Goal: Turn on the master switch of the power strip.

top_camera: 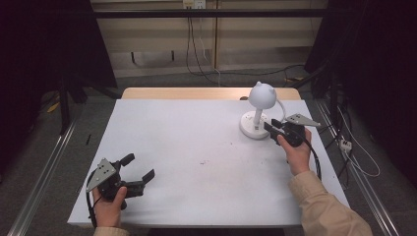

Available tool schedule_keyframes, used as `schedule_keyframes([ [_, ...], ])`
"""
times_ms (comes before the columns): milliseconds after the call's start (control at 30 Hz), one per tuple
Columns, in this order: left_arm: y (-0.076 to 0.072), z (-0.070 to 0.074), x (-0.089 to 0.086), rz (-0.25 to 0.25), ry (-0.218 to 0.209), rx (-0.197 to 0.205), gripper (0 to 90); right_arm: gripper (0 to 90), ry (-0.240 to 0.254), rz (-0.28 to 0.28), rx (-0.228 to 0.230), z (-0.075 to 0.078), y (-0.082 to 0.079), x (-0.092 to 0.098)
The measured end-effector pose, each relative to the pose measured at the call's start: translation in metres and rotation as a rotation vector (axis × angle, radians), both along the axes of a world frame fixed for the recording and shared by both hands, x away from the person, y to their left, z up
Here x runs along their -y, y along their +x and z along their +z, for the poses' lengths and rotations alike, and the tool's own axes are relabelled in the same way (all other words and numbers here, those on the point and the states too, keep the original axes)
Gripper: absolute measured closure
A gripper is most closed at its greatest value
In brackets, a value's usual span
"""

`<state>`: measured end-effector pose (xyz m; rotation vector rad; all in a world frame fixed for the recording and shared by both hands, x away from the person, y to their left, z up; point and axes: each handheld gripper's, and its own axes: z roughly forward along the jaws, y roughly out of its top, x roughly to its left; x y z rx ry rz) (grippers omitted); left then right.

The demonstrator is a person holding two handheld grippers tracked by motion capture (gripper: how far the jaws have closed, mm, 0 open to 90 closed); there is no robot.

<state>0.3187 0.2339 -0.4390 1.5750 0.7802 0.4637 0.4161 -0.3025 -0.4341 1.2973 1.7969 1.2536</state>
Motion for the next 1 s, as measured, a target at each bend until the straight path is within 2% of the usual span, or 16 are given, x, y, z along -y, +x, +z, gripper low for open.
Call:
schedule_keyframes([
  [467,0.0,0.0,0.0,-0.005,-0.003,-0.003,3.4,70.1,-0.025,0.006,-0.021,-0.004,0.003,0.003],
  [633,0.0,0.0,0.001,-0.009,0.002,-0.003,3.6,73.0,-0.052,0.012,-0.032,-0.002,0.005,0.002],
  [1000,0.0,0.0,0.0,-0.008,-0.003,-0.006,3.6,77.2,-0.032,0.01,-0.043,0.003,0.011,0.001],
])
